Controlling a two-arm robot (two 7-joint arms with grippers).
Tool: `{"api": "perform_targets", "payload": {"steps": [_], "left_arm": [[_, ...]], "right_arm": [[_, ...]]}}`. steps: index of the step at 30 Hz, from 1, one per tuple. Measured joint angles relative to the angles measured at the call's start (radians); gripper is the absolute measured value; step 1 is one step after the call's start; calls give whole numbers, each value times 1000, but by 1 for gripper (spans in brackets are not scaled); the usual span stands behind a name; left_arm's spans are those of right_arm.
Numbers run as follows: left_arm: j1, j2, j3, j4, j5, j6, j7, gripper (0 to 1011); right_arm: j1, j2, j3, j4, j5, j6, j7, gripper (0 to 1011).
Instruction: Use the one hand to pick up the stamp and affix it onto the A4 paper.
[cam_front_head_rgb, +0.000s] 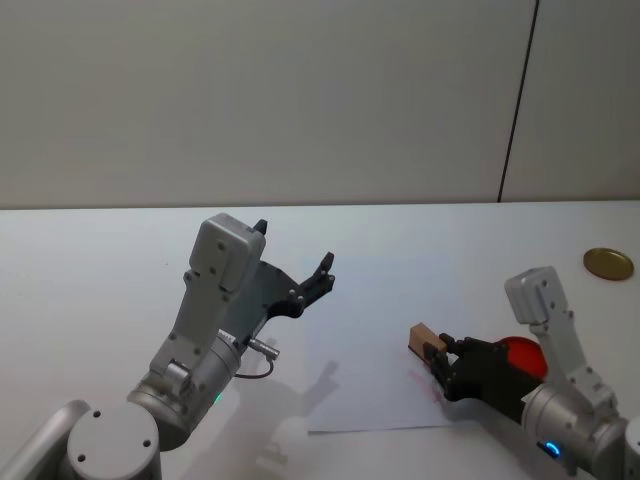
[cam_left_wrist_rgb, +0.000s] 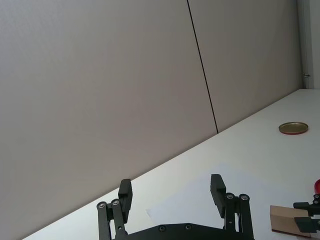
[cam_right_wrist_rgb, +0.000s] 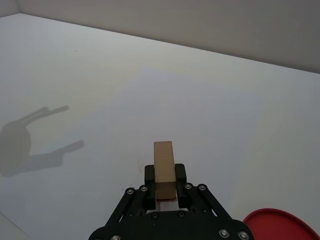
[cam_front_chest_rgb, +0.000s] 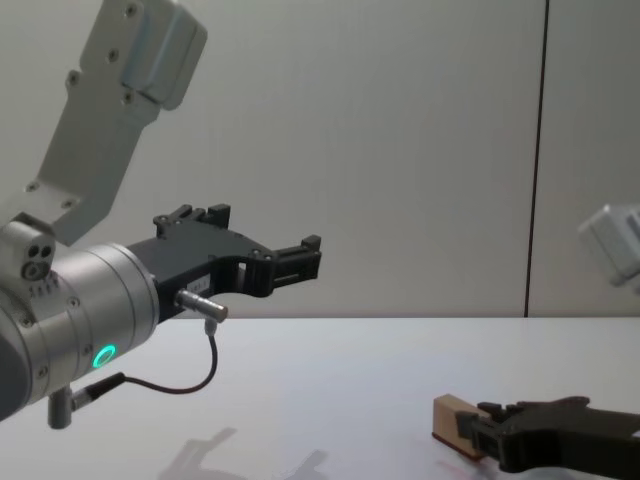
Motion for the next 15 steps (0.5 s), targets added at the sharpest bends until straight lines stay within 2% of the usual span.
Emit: {"api": "perform_targets", "payload": {"steps": [15], "left_arm": [[0, 0, 0, 0, 0, 0, 0, 993]], "right_arm": [[20, -4, -2, 22, -18, 19, 17, 216]]}}
